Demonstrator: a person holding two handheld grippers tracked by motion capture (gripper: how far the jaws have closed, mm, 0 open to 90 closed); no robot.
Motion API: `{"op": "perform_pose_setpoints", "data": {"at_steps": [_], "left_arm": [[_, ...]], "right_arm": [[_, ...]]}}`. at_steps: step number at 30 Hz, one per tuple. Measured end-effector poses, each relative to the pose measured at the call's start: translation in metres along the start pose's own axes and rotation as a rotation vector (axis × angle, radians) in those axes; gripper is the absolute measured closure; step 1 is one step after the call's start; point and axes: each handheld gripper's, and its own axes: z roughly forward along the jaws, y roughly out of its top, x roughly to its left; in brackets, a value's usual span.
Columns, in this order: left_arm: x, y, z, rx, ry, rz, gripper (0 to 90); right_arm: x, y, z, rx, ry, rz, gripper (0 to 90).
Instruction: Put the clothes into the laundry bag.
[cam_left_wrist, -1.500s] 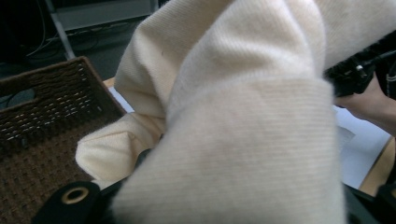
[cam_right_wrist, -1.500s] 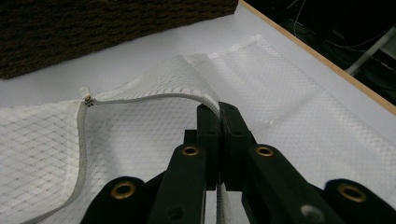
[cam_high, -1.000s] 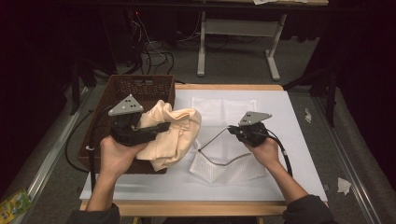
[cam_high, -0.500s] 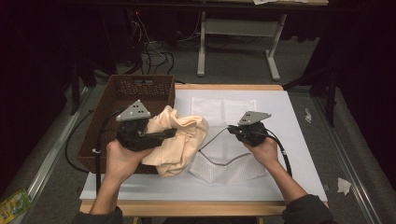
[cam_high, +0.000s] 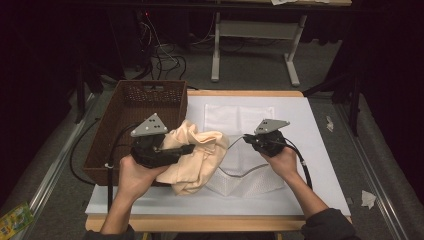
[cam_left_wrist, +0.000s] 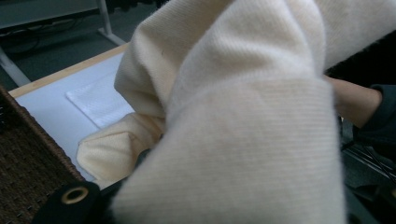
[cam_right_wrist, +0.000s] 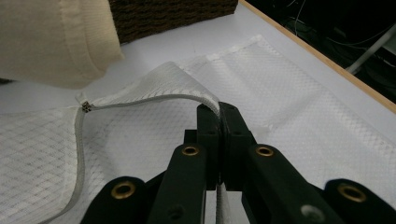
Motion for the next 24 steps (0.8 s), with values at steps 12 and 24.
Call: {"op": "perform_pose_setpoints", "data": {"at_steps": [12,24], "left_arm": [[-0.008,-0.005,0.008,0.015,-0.036,0.009,65.7],[-0.013,-0.007,0.024,0.027,-0.045,0.024,65.4]], "right_arm": [[0.002,0.001,0.003,0.004,0.005,0.008,89.0],[0.003,0.003,0.005,0.001,0.006,0.008,89.0]]}}
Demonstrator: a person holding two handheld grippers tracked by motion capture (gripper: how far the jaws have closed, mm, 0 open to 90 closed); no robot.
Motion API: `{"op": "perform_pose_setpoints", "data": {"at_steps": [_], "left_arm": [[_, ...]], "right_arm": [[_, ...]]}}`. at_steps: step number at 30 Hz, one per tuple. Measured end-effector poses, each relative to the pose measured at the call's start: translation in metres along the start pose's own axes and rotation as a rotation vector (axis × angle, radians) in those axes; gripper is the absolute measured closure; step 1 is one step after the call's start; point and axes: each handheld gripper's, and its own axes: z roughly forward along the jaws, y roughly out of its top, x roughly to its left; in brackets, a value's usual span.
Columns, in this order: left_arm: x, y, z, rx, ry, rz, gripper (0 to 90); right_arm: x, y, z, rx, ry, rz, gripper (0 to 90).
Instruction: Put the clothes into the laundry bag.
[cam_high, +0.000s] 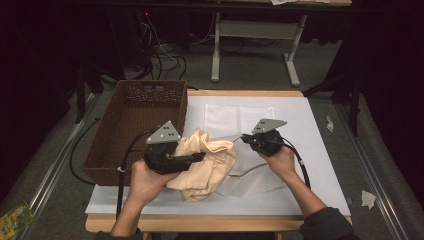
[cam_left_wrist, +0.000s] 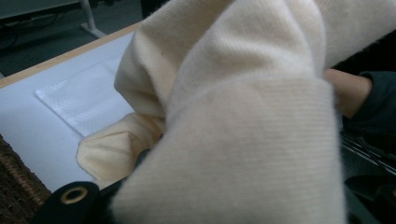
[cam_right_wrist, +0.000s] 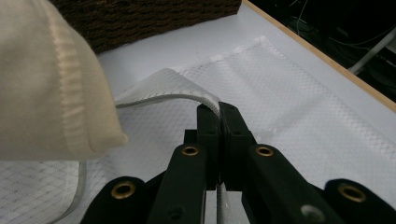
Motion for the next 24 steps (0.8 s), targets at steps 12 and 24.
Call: {"op": "perform_pose_setpoints", "data": {"at_steps": [12,24], "left_arm": [[-0.009,0.003,0.025,0.014,-0.029,0.031,65.2],[-0.014,0.002,0.049,0.042,-0.037,0.044,65.0]], "right_arm": [[-0.001,0.001,0.002,0.002,0.006,0.01,89.0],[-0.003,0.001,0.002,-0.009,0.022,0.017,89.0]]}}
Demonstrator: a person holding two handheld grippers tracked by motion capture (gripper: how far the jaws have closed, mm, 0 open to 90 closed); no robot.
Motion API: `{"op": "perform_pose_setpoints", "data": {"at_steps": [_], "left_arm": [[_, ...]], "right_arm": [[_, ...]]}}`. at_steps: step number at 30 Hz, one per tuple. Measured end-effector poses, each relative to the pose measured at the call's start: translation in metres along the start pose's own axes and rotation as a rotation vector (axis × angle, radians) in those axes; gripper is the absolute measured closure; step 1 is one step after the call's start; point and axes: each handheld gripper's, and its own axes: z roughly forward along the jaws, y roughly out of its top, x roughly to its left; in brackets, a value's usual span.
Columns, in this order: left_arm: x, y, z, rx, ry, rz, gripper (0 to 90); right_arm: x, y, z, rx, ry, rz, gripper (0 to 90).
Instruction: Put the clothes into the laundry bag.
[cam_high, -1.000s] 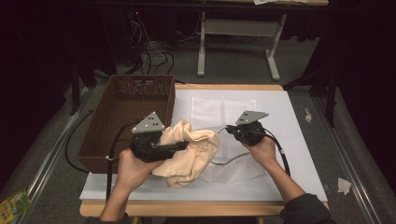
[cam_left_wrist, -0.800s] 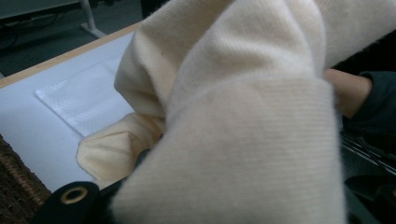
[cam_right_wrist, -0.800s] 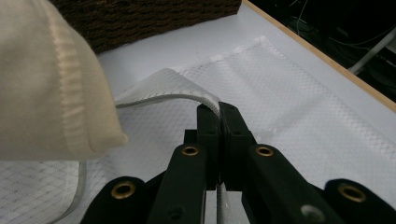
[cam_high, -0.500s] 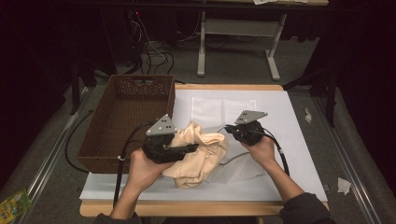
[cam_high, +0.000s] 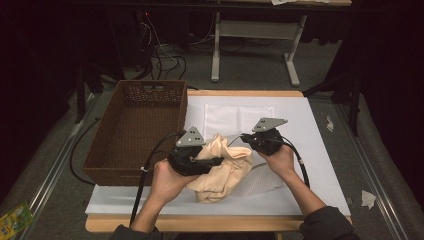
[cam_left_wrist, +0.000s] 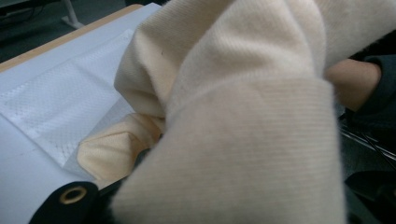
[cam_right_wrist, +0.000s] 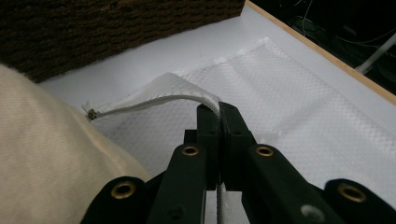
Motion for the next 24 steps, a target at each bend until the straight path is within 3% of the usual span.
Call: {"op": "perform_pose_setpoints", "data": {"at_steps": [4,17,24], "left_arm": [[0.0,-0.002,0.005,-0.009,-0.011,-0.008,64.9],[-0.003,-0.005,0.019,0.012,0.021,-0.005,64.8],[0.0,-0.011,0.027,0.01,0.016,-0.037,64.7]], "right_arm": [[0.0,0.0,-0.001,0.004,-0.005,0.004,89.0],[-0.001,-0.001,-0.003,-0.003,0.007,0.008,89.0],[-0.002,-0.001,-0.003,-0.002,0.012,0.004,89.0]]}}
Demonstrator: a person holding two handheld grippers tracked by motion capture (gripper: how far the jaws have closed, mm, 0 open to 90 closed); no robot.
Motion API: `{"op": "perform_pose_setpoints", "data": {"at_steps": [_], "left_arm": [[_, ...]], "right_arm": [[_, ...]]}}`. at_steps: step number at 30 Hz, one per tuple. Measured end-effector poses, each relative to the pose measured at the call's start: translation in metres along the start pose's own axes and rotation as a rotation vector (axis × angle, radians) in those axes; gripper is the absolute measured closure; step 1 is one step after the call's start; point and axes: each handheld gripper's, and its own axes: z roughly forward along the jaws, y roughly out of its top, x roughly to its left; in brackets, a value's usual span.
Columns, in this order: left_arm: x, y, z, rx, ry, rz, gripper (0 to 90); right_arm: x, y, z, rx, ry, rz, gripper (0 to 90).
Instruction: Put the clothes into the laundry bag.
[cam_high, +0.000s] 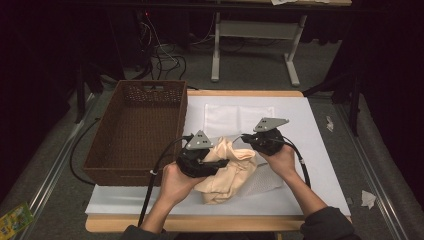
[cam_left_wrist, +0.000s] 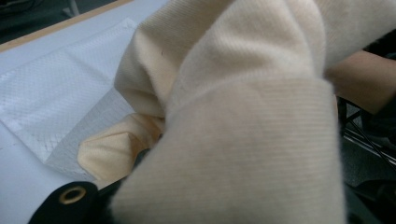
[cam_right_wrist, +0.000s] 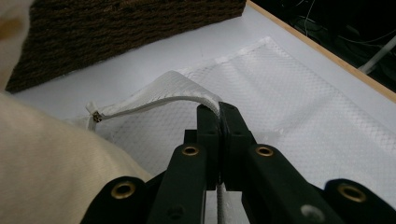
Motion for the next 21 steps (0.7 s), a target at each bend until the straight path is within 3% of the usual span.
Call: {"op": "perform_pose_setpoints", "data": {"at_steps": [21], "left_arm": [[0.0,-0.007,0.027,0.044,0.009,-0.016,64.5]], "right_arm": [[-0.001,0.0,0.0,-0.006,0.011,0.01,89.0]]}}
